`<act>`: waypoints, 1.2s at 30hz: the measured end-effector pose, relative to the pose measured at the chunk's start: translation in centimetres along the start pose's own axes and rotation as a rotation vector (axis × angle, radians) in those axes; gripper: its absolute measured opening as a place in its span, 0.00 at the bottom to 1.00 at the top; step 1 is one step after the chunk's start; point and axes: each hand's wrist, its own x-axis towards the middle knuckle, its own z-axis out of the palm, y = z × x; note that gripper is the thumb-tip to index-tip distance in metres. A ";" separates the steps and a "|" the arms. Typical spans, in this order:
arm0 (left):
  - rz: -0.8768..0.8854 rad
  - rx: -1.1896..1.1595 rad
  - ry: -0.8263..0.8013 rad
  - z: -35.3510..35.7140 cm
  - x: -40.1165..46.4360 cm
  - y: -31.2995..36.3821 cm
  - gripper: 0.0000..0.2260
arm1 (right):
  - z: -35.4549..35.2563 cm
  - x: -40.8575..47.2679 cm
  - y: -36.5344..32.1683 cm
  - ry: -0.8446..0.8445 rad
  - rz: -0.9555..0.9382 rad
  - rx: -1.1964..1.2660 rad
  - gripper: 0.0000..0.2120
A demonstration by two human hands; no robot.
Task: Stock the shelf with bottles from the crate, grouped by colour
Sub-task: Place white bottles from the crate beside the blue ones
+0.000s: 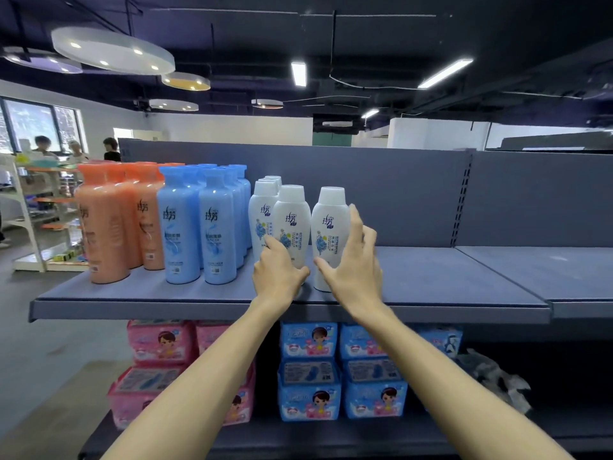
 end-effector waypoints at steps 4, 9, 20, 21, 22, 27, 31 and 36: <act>0.012 0.073 -0.006 -0.2 0.2 -0.3 0.30 | 1.4 -0.6 -1.5 -0.047 0.057 -0.056 0.55; 0.017 0.050 -0.032 -0.6 0.5 -1.2 0.26 | 1.9 0.1 -2.2 -0.059 0.142 -0.066 0.54; 0.090 -0.036 -0.070 0.1 1.2 -1.8 0.26 | 2.1 1.5 -2.2 -0.020 0.208 -0.147 0.53; 0.095 -0.042 -0.074 0.3 1.2 -1.7 0.25 | 2.0 1.7 -1.9 -0.016 0.206 -0.148 0.54; 0.100 -0.046 -0.080 0.5 1.3 -1.5 0.25 | 1.9 1.9 -1.6 -0.012 0.206 -0.144 0.54; 0.074 -0.067 -0.105 2.2 2.2 -0.2 0.23 | 0.9 3.1 0.7 -0.019 0.191 -0.120 0.56; 0.044 -0.071 -0.103 4.2 3.2 1.2 0.22 | 0.8 4.1 2.2 -0.040 0.181 -0.083 0.56; -0.004 -0.066 -0.107 7.2 5.8 2.3 0.22 | 1.2 5.4 3.9 -0.050 0.167 -0.030 0.53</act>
